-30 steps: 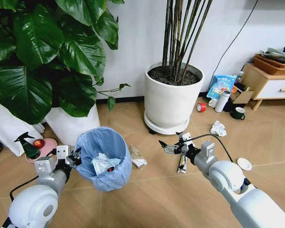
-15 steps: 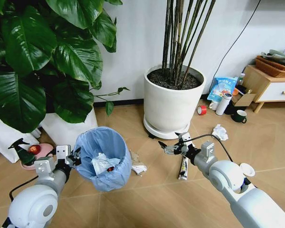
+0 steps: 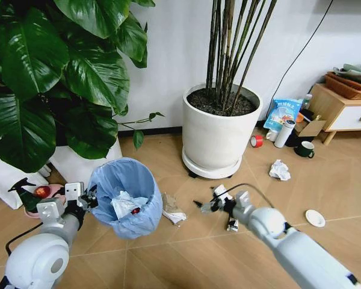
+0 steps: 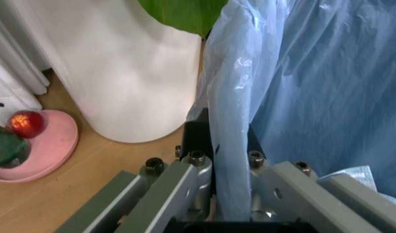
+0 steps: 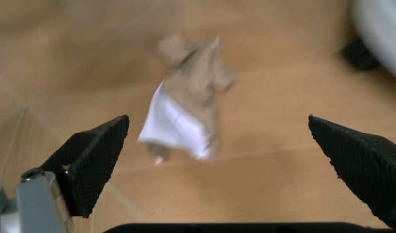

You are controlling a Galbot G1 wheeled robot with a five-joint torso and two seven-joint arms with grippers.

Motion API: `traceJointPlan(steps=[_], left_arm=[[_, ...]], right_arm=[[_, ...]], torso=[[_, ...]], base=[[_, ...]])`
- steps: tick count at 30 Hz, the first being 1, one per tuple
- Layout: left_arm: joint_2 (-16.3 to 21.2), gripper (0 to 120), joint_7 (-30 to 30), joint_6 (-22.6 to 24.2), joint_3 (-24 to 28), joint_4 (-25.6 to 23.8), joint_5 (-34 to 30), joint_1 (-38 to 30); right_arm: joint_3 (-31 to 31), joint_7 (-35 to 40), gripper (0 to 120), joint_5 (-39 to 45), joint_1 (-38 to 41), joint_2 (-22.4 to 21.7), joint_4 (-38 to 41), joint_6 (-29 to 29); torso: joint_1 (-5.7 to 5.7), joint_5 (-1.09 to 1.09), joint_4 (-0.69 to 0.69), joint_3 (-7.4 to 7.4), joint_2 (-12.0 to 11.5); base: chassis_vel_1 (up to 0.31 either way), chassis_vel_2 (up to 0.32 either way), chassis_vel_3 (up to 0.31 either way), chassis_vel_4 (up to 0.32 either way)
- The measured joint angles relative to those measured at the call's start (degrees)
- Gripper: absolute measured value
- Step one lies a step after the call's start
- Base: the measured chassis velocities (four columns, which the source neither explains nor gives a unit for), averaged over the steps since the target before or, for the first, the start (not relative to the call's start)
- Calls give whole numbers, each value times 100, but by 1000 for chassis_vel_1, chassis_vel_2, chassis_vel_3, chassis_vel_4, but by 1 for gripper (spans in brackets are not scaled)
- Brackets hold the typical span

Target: Pick up the trash bin and place the garbage on the floor into it.

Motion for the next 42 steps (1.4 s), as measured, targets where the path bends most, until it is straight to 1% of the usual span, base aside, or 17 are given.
traceJointPlan(steps=[1,2,3,4,5,7,11,13,14,15,23,31,33,37,39,40,42], left_arm=[[5,0,-7,5,-17,-24,-14,3],[3,0,-10,10,-22,-50,-21,16],[-4,0,-18,14,-22,-68,-23,33],[-4,0,-18,14,-22,-68,-23,33],[-11,0,-34,17,-22,-84,-23,44],[-27,0,-51,22,-8,-112,-23,61],[-35,0,-65,24,5,-128,-23,61],[-43,0,-81,24,5,-135,-22,59],[-49,0,-85,24,1,-146,-23,59],[-49,0,-85,24,1,-146,-23,59],[-68,0,-93,24,-15,-172,-23,59],[-53,0,-94,24,-23,-188,-29,73],[-53,0,-93,24,-18,-188,-29,70],[-47,0,-92,24,1,-161,-29,47],[-47,0,-91,24,1,-157,-29,45],[-53,0,-90,24,4,-136,-29,37],[-60,0,-88,23,12,-127,-28,23]], right_arm=[[-192,3,100,-17,121,101,-239,33],[-344,12,100,-31,214,235,-441,52],[-425,25,100,-45,274,356,-593,65],[-425,25,100,-45,274,356,-593,65],[-482,49,100,-69,339,484,-735,74],[-595,94,100,-146,531,816,-1117,139],[-688,108,100,-168,719,1050,-1433,158],[-777,112,100,-167,876,1225,-1717,169],[-849,116,100,-167,978,1337,-1930,202],[-849,116,100,-167,978,1337,-1930,202],[-1027,119,100,-447,1335,1858,-2983,379],[-911,24,100,-696,1410,2078,-3517,585],[-889,-9,98,-735,1413,2104,-3577,624],[-829,-74,82,-769,1414,2179,-3710,724],[-824,-83,80,-769,1413,2184,-3715,727],[-803,-125,72,-784,1400,2199,-3737,736],[-778,-153,61,-844,1372,2213,-3777,764]], torso=[[0,-1,0,0,0],[0,-8,-1,-1,0],[0,-5,-1,0,0],[0,-5,-1,0,0],[0,0,-2,0,0],[0,-4,0,-1,0],[0,-1,0,-1,0],[0,-6,0,-1,0],[0,-2,0,0,0],[0,-2,0,0,0],[0,-2,0,0,0],[0,-3,0,-1,0],[0,-3,0,-1,0],[0,-2,-1,-1,0],[0,-2,-1,-1,0],[0,-2,0,-1,0],[0,-2,0,-1,0]], base=[[0,0,0,0],[0,0,0,0],[0,0,0,0],[0,0,0,0],[0,0,0,0],[0,0,0,0],[0,0,0,0],[0,0,0,0],[0,0,0,0],[0,0,0,0],[0,0,0,0],[0,0,0,0],[0,0,0,0],[0,0,0,0],[0,0,0,0],[0,0,0,0],[0,0,0,0]])
